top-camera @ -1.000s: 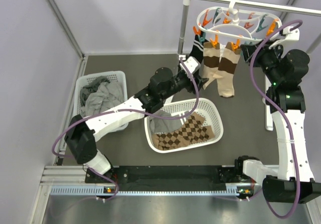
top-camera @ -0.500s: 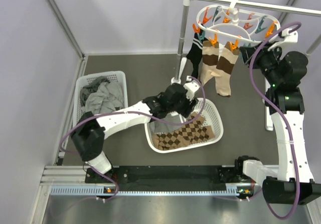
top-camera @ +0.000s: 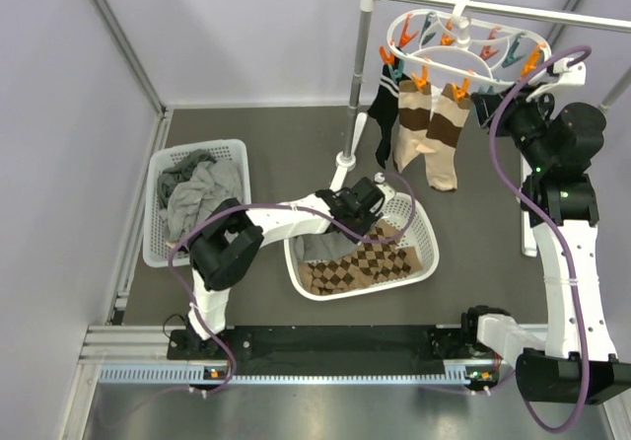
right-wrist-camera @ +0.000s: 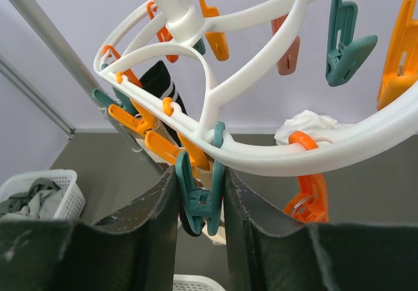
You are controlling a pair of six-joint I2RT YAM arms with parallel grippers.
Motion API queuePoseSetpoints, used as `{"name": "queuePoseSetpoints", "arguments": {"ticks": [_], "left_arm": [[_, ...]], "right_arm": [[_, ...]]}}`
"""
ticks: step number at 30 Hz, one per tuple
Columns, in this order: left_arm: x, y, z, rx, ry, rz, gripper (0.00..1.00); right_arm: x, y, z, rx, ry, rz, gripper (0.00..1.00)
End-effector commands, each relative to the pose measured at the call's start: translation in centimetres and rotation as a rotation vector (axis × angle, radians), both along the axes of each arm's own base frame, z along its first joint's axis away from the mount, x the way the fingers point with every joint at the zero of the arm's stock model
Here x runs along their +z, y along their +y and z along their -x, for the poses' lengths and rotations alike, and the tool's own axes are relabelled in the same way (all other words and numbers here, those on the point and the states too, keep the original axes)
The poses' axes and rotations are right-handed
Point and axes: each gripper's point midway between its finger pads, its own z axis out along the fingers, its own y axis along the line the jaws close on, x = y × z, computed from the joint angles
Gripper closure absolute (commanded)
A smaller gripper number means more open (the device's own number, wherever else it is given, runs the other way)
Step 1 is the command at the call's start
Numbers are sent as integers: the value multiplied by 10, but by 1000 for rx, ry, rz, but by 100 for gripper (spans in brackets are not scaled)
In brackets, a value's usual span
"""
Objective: Clip the socks to the hanger
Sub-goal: Pick up the sock from the bin.
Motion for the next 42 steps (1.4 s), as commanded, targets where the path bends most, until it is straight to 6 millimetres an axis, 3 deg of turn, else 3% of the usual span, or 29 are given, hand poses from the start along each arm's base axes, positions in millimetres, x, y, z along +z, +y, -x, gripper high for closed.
{"name": "queuePoseSetpoints", "arguments": {"ticks": [1, 8, 11, 12, 14, 16, 23, 34, 37, 41, 42], "left_arm": [[2, -5, -5, 1, 5, -15, 59], [-19, -10, 11, -28, 96, -39, 63], [-24, -10, 15, -33, 101, -58, 74], [-22, -9, 16, -34, 105, -63, 83], [-15, -8, 14, -29, 91, -61, 91], [0, -7, 12, -24, 66, -42, 99], [73, -7, 8, -17, -44, 80, 98], [144, 5, 7, -21, -201, 208, 100], [174, 4, 8, -48, -276, 298, 100], [234, -1, 12, -85, -408, 508, 100], [241, -3, 14, -95, -422, 539, 100]], "right_arm": [[6, 4, 7, 11, -27, 13, 100], [5, 4, 5, 14, -25, 13, 100], [5, 4, 5, 14, -25, 13, 100], [4, 4, 5, 15, -22, 13, 100], [4, 4, 5, 14, -24, 15, 100], [4, 4, 5, 14, -21, 14, 100], [9, 3, 7, 9, -30, 14, 100], [16, 4, 9, 13, -40, 18, 100], [19, 5, 10, 18, -47, 19, 100], [21, 4, 11, 16, -52, 22, 100], [21, 4, 11, 16, -47, 20, 100]]}}
